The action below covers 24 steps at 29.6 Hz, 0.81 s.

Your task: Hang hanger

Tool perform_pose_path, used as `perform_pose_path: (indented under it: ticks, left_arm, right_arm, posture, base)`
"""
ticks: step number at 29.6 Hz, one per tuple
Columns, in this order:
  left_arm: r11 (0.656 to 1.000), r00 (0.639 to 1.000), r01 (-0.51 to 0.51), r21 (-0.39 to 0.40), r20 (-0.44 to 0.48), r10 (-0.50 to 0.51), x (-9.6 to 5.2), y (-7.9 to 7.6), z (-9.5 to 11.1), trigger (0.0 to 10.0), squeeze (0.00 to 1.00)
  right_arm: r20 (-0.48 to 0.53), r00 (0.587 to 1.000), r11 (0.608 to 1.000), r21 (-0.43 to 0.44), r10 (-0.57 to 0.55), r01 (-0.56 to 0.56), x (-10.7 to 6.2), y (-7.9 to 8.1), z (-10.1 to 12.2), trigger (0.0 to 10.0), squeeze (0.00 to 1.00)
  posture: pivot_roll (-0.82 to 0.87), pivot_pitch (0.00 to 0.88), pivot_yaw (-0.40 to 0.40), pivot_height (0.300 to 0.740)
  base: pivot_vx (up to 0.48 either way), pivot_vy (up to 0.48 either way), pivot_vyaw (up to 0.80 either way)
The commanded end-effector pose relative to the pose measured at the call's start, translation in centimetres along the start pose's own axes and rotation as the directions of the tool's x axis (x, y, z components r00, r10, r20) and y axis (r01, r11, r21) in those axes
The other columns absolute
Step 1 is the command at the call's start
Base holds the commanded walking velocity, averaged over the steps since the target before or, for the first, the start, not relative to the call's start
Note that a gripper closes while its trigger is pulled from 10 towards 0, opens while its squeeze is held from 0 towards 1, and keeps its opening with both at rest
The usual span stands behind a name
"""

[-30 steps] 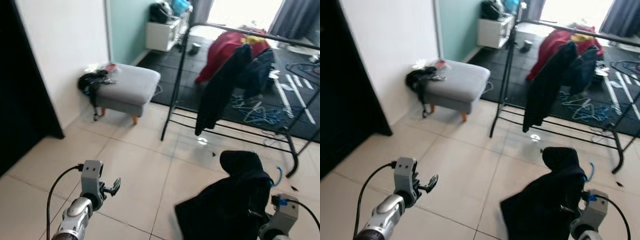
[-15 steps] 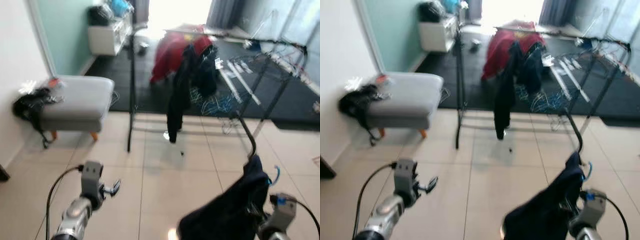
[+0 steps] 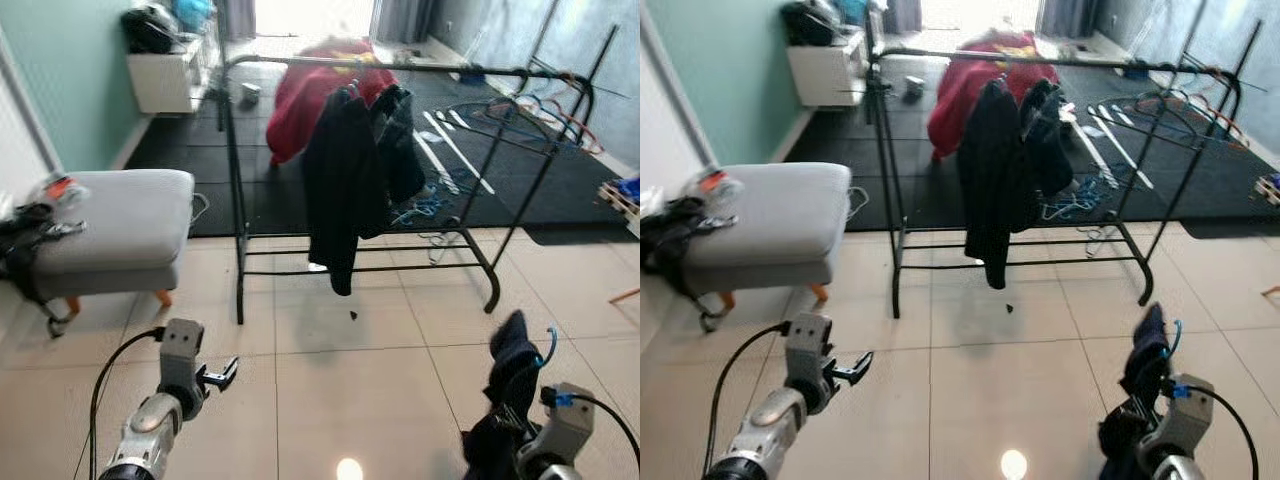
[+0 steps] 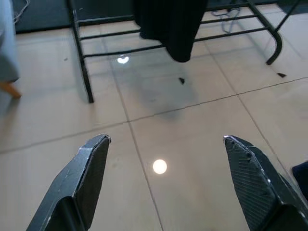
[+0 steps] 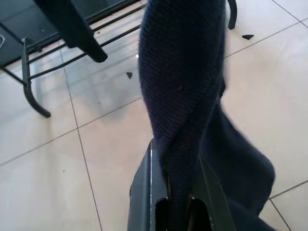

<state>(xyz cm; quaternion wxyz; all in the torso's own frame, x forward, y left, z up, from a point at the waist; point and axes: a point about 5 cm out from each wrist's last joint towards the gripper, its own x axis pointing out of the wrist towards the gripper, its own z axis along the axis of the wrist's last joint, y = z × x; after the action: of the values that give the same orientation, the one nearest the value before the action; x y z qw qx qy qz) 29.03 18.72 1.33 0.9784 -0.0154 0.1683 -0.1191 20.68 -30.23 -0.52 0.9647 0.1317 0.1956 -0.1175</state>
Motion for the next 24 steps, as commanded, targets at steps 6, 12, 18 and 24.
perform_pose_path:
  ticks: [6, 12, 18, 24]
  left_arm:
    - [1.0, 1.0, -0.008, -0.006, -0.01, 0.008, 0.1, -0.1, -0.1, 10.0, 0.0]
    - [1.0, 1.0, -0.013, -0.009, -0.006, 0.013, 0.1, -0.1, 0.0, 10.0, 0.0]
    - [1.0, 1.0, -0.015, -0.008, -0.006, 0.014, 0.2, 0.0, 0.0, 10.0, 0.0]
    - [1.0, 1.0, -0.015, -0.008, -0.006, 0.015, 0.2, 0.0, 0.1, 10.0, 0.0]
  right_arm:
    - [0.049, 0.998, 0.999, -0.016, 0.032, -0.031, 0.0, 0.0, 1.0, 10.0, 0.0]
    - [0.031, 0.996, 0.995, -0.055, 0.08, -0.078, 0.1, 0.4, 0.9, 10.0, 0.0]
    - [0.038, 0.994, 0.993, -0.061, 0.105, -0.103, 0.0, 0.6, 0.9, 10.0, 0.0]
    - [0.05, 0.99, 0.99, -0.063, 0.132, -0.129, 0.1, 1.0, 1.1, 10.0, 0.0]
  posture:
    - [-0.06, 0.071, -0.044, 0.74]
    - [-0.06, 0.078, -0.043, 0.74]
    - [-0.06, 0.081, -0.042, 0.74]
    - [-0.06, 0.085, -0.035, 0.74]
  base:
    - [0.338, 0.0, 0.0]
    - [0.337, 0.0, 0.0]
    - [0.337, 0.0, 0.77]
    - [0.338, 0.0, 0.37]
